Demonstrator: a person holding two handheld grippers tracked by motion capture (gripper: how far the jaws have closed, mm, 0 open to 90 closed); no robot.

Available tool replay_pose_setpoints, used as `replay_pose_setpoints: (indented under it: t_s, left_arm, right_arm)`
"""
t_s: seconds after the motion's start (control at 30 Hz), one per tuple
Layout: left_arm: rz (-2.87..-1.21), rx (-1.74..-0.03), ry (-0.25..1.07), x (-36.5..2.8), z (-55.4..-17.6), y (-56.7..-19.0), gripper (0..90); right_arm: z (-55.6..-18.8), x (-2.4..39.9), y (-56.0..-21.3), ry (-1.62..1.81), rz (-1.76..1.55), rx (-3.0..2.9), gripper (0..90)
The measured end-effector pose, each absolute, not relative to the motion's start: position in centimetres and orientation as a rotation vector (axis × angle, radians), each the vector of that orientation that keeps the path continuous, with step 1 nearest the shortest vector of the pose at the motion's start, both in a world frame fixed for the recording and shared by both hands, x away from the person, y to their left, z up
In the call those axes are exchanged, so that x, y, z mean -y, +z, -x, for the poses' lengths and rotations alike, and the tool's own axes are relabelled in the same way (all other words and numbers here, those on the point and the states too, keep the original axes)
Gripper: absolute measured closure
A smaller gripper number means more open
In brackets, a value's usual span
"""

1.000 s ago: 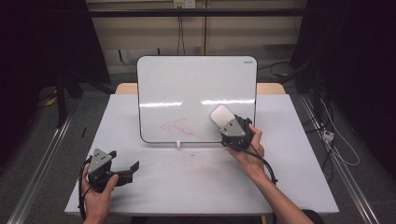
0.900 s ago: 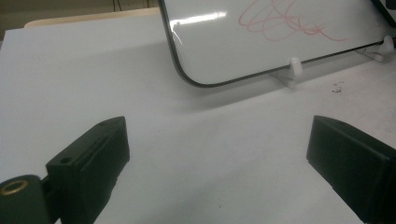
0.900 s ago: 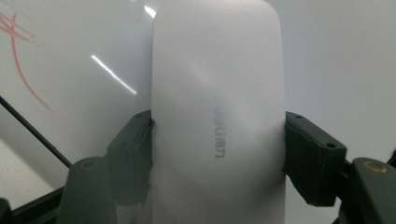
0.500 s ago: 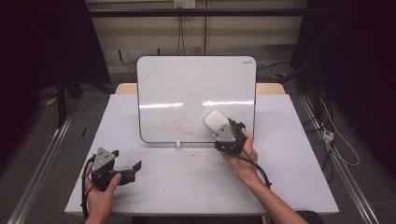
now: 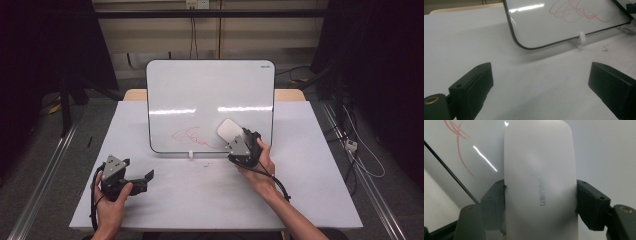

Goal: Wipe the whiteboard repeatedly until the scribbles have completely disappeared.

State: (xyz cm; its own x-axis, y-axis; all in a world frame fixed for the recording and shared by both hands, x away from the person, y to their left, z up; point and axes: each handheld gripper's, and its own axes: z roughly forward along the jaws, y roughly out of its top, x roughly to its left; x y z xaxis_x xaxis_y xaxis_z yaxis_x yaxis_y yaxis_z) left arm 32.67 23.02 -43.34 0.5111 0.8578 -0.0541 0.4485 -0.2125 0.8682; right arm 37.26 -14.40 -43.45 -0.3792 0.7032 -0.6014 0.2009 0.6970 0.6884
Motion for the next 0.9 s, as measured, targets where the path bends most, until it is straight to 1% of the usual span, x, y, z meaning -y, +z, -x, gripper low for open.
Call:
replay_pose_setpoints:
  t_s: [0.3, 0.43, 0.77, 0.9]
  left_arm:
    - [-1.848, -1.078, 0.564, -23.1, -32.7, -43.3, 5.9]
    - [-1.833, -1.079, 0.56, -23.1, -32.8, -43.3, 5.9]
    - [-1.833, -1.065, 0.56, -23.4, -32.6, -43.1, 5.9]
    - [-1.827, -1.062, 0.564, -23.4, -32.6, -43.0, 5.9]
  right_arm:
    - [-38.0, 14.0, -43.0, 0.663, -0.759, -1.929, 29.8]
    - [-38.2, 13.7, -42.7, 0.666, -0.76, -1.927, 31.4]
    - [-40.0, 15.3, -40.5, 0.704, -0.819, -1.881, 31.8]
    - [-39.8, 15.4, -40.6, 0.691, -0.806, -1.877, 31.9]
